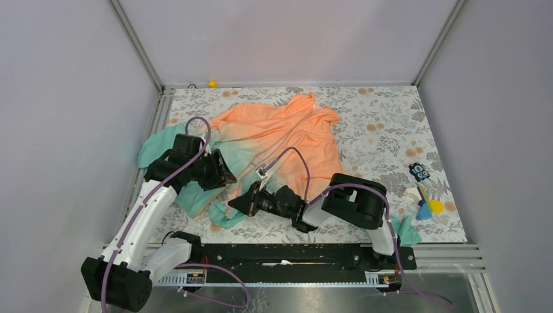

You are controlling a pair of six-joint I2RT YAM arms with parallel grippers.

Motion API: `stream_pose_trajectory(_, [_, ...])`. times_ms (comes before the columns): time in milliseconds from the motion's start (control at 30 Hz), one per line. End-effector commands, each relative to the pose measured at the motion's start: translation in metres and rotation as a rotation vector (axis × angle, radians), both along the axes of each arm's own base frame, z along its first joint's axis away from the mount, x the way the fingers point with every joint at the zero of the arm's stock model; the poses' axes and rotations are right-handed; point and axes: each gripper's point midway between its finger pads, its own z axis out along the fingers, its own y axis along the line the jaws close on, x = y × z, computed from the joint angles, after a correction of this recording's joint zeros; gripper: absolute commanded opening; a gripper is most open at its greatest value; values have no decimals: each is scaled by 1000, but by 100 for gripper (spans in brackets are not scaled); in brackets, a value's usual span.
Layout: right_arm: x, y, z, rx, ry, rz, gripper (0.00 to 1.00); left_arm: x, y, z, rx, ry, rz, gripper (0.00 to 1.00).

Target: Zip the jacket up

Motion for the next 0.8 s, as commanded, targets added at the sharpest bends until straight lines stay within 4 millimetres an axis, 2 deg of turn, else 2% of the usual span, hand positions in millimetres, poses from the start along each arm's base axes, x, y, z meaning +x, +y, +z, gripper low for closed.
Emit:
stream_pose_trajectory(0, [5,-2,39,151,-24,27,11,-41,-10,-17,-88,120,-48,46])
stream_pose_trajectory(133, [16,-4,41,170,37,12,12,-57,-14,-17,-149,126,-35,55])
stream_pose_trajectory(233, [21,-2,38,182,77,23,12,-62,-16,-16,-162,127,-48,58])
stream_pose_trajectory(533, [15,0,43,215,92,92,4,-59,-10,-30,-38,143,-115,58])
stream_pose_trajectory(767, [13,-2,52,266,97,148,0,-57,0,-38,77,151,-151,65])
